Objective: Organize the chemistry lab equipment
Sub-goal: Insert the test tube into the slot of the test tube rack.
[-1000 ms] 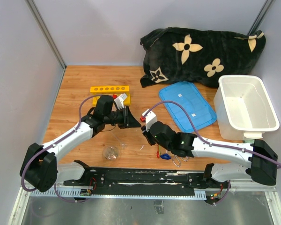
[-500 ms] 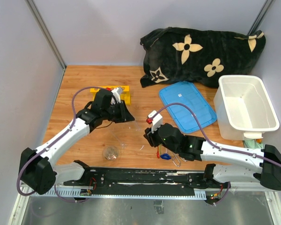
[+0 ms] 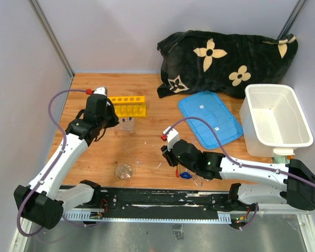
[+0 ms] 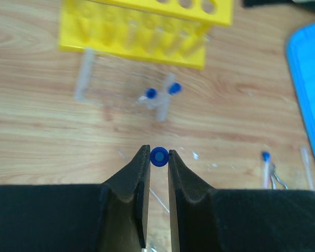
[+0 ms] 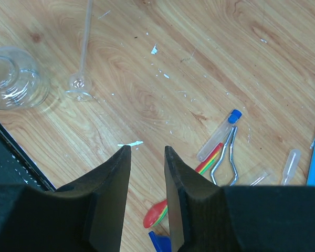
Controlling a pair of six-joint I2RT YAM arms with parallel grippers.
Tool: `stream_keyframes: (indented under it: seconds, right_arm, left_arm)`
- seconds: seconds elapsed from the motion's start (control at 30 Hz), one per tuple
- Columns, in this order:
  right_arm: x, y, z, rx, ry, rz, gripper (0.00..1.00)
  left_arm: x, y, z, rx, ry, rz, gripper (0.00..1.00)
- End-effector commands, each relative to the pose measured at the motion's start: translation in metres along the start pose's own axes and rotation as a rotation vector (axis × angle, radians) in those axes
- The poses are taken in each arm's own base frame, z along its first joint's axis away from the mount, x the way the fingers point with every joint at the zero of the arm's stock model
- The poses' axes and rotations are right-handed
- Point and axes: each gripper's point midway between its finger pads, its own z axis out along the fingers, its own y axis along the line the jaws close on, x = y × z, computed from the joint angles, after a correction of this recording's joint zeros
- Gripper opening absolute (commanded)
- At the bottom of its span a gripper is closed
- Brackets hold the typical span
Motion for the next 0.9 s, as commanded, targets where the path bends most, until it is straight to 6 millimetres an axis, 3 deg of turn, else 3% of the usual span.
stream_keyframes:
  seconds: [0.0,0.17,0.87]
  right_arm:
    - [0.001,-0.001,0.0,0.023,0.002,-0.013,0.33]
    - [0.003,-0.002,0.003,0.03,0.012,-0.023,0.33]
    - [0.004,-0.011,0.013,0.053,0.021,-0.012,0.32]
  left_arm:
    - [-0.018,0.044,0.002,-0.127,-0.076,-0.02,0.0]
    - [-0.021,0.058,0.017,-0.162,-0.101,-0.053,0.0]
    - [-0.009,0.056,0.08,-0.153,-0.098,-0.058,0.0]
